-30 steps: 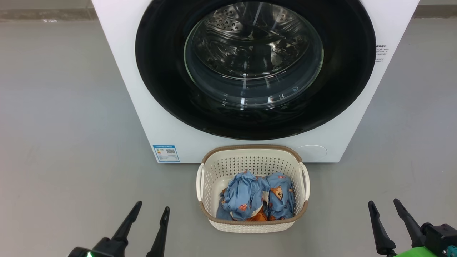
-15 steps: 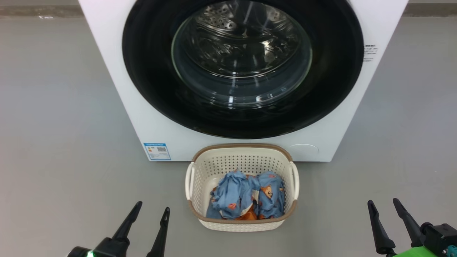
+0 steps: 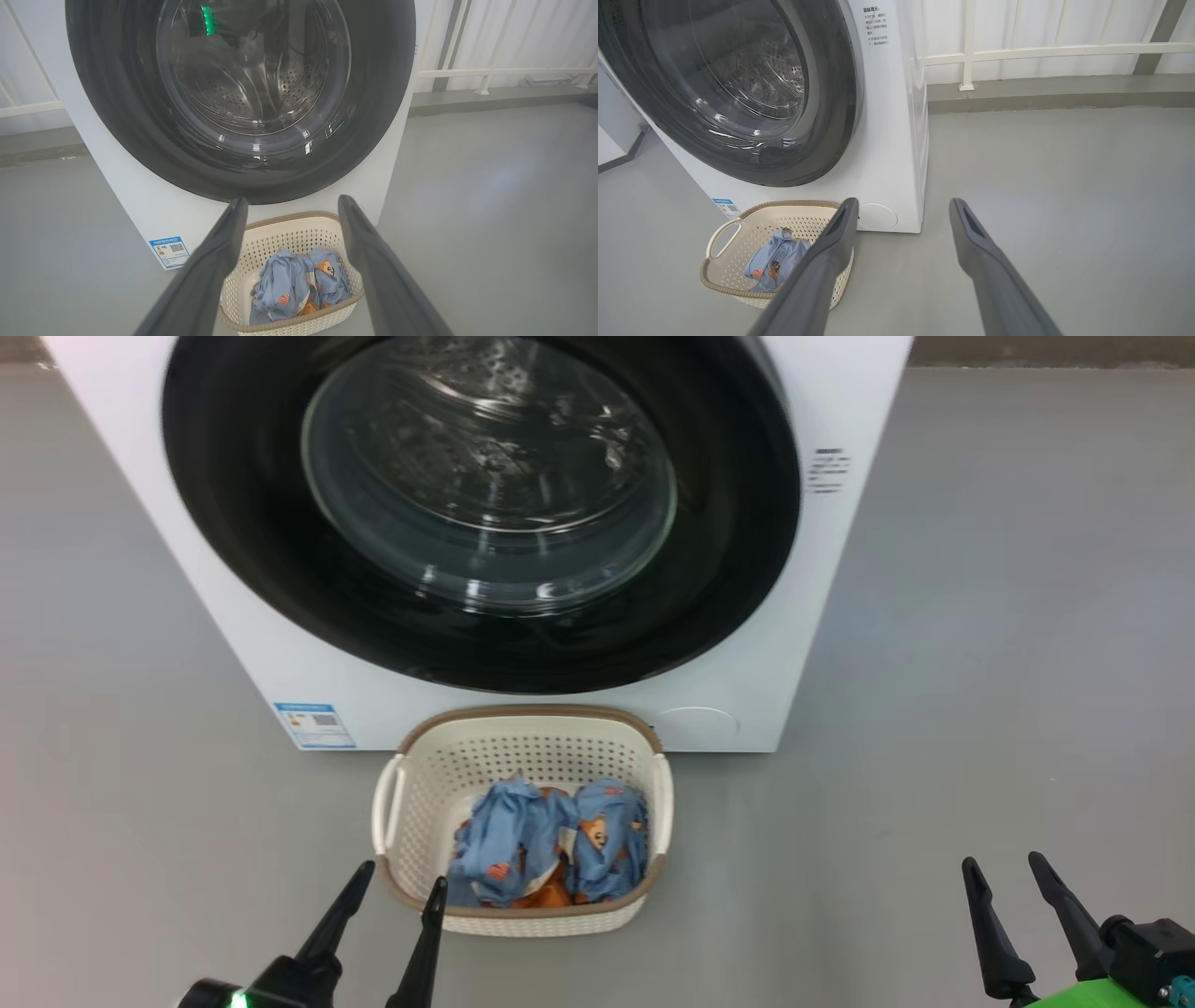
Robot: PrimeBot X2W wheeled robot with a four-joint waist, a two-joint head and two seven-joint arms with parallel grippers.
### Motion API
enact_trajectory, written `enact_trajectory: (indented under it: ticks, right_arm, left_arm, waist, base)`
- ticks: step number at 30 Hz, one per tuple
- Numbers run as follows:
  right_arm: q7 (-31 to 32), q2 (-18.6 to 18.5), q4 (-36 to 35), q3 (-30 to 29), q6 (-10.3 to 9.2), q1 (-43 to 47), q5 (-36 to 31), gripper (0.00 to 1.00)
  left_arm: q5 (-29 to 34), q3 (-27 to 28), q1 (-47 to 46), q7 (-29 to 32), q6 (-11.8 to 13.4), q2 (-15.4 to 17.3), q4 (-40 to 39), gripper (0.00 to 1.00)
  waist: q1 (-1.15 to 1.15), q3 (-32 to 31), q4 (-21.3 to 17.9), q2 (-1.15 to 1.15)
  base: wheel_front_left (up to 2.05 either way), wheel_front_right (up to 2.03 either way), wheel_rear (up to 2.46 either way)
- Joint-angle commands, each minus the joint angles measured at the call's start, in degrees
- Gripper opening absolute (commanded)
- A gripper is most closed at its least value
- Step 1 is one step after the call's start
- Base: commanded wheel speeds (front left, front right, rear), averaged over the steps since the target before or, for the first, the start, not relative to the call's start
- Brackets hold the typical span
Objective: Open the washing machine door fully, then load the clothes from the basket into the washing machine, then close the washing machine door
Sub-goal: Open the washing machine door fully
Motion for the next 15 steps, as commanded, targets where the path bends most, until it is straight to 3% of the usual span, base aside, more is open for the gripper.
enact_trajectory:
  ticks: [1,9,15]
  right_arm:
    - [-0.7,-1.0,-1.6,1.1,-0.06,-1.0,0.0,1.00]
    - [-0.7,-1.3,-1.7,1.3,-0.06,-1.5,-0.1,1.00]
    - [-0.7,-1.3,-1.6,1.4,-0.06,-1.8,0.0,1.00]
  left_arm:
    - [0.1,1.8,-1.6,-0.4,0.4,0.3,-1.7,1.00]
    - [-2.9,2.3,-1.7,-0.4,-0.6,0.3,-3.7,1.00]
    - [-2.8,2.2,-1.7,-0.4,-0.8,0.3,-3.5,1.00]
  waist:
    - [0.00,0.2,0.0,0.00]
    - [0.00,0.8,0.0,0.00]
    - [0.00,1.0,0.1,0.00]
  base:
    - [1.23,1.23,-2.46]
    - [1.04,1.04,-2.09]
    - [0.43,0.43,-0.86]
